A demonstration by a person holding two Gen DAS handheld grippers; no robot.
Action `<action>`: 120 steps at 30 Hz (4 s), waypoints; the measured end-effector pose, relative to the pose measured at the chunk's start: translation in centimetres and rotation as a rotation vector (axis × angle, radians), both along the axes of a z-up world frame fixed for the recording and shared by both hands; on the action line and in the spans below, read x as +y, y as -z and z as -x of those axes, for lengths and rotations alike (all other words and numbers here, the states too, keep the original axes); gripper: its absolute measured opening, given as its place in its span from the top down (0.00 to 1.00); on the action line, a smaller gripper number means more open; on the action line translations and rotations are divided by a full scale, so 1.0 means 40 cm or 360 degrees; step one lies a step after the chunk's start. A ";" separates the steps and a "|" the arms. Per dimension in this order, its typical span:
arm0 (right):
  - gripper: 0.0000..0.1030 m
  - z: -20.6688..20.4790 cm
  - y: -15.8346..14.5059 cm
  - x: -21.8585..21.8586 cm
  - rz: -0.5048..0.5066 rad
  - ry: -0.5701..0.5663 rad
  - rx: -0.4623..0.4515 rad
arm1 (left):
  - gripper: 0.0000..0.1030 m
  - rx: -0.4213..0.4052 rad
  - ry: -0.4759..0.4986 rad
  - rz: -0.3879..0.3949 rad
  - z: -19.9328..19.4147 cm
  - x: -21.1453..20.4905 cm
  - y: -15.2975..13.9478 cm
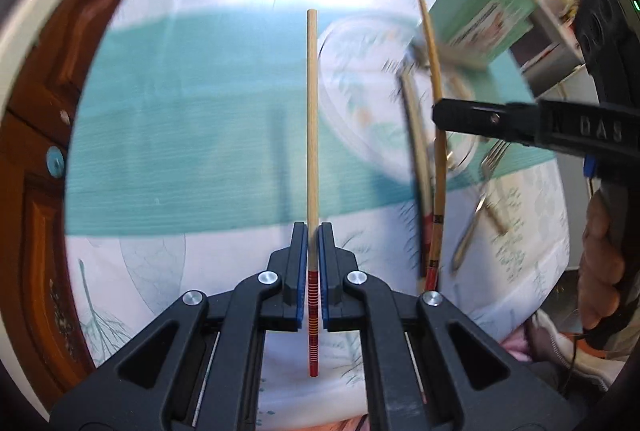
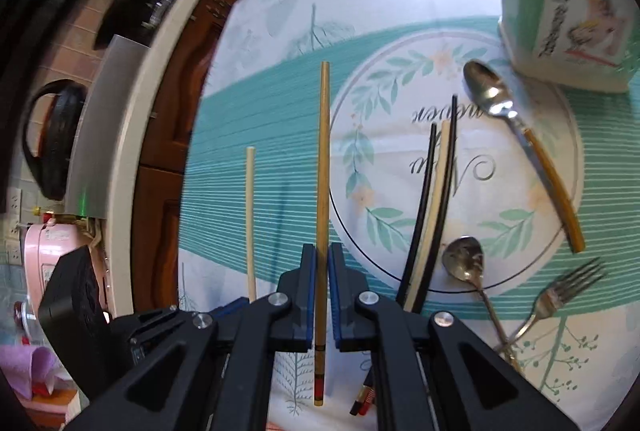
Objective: Organize utensils
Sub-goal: 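Grasp a plain light wooden chopstick with the right tool, then carry both chopsticks into the green holder and open both tools, then withdraw both tools back over the remaining chopsticks, then grasp a black chopstick with the left tool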
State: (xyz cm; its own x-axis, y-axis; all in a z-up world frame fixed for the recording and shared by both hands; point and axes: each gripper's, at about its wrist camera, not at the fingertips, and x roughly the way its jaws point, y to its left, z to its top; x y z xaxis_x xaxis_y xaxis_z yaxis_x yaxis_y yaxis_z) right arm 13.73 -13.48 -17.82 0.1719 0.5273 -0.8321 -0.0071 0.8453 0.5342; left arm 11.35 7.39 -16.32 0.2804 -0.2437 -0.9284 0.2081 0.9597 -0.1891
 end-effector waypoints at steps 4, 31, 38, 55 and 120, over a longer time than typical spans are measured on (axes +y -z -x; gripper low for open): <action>0.94 0.056 -0.120 -0.039 0.0026 0.0018 -0.0318 | 0.97 -0.0241 0.0026 -0.0020 0.009 -0.058 -0.114; 0.94 -0.081 -0.442 -0.395 0.0371 0.0678 -0.1602 | 0.97 -0.1224 -0.0018 0.0380 -0.375 -0.578 -0.443; 0.94 -0.123 -0.374 -0.395 0.0363 0.0572 -0.1567 | 0.97 -0.1262 -0.0030 0.0357 -0.415 -0.592 -0.333; 0.93 -0.137 -0.245 -0.343 0.0357 0.0113 -0.1334 | 0.95 -0.0987 -0.0007 0.0355 -0.364 -0.510 -0.186; 0.75 0.178 -0.026 -0.160 0.0198 0.0096 -0.0550 | 0.94 0.0258 0.0101 -0.0051 -0.100 -0.338 0.155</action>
